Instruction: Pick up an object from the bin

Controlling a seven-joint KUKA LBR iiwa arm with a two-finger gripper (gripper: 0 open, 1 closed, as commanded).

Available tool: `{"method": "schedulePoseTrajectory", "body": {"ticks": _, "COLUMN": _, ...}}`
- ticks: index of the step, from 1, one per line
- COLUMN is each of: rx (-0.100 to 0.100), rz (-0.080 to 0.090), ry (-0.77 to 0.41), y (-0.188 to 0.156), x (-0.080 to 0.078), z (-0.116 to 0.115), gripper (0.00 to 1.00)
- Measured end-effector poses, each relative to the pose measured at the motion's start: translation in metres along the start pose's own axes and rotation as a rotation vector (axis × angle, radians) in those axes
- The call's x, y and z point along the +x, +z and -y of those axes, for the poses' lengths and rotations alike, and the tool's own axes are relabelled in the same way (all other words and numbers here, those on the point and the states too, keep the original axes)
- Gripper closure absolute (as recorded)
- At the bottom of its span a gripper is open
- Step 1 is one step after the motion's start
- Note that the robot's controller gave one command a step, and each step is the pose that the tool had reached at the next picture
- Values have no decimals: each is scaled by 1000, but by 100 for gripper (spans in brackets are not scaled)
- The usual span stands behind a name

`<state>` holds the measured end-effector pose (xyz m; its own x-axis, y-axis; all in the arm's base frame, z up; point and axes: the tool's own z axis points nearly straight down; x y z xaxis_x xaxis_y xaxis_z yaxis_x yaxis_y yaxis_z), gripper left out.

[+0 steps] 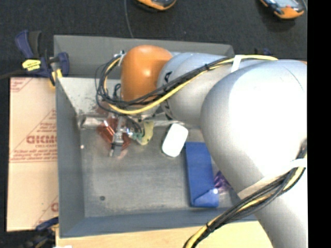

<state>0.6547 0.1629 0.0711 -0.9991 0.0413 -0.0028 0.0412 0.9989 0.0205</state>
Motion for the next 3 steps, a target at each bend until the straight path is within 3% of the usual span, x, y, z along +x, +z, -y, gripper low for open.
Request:
{"method": "schedulePoseTrajectory", "body": {"ticks": 1, "rx": -1, "rz": 0, "ry": 29, "y": 0, "x": 1, "z": 0, "gripper": 0}}
{"method": "schedulePoseTrajectory", "body": {"ticks": 2, "rx": 0, "rz": -1, "ry": 13, "y": -1, "x": -1, "z": 26, "gripper": 0}}
{"method": "schedulePoseTrajectory", "body": {"ticks": 3, "rx": -3, "rz": 0, "ry": 46, "y": -3, "x": -2, "z": 36, "gripper": 100}}
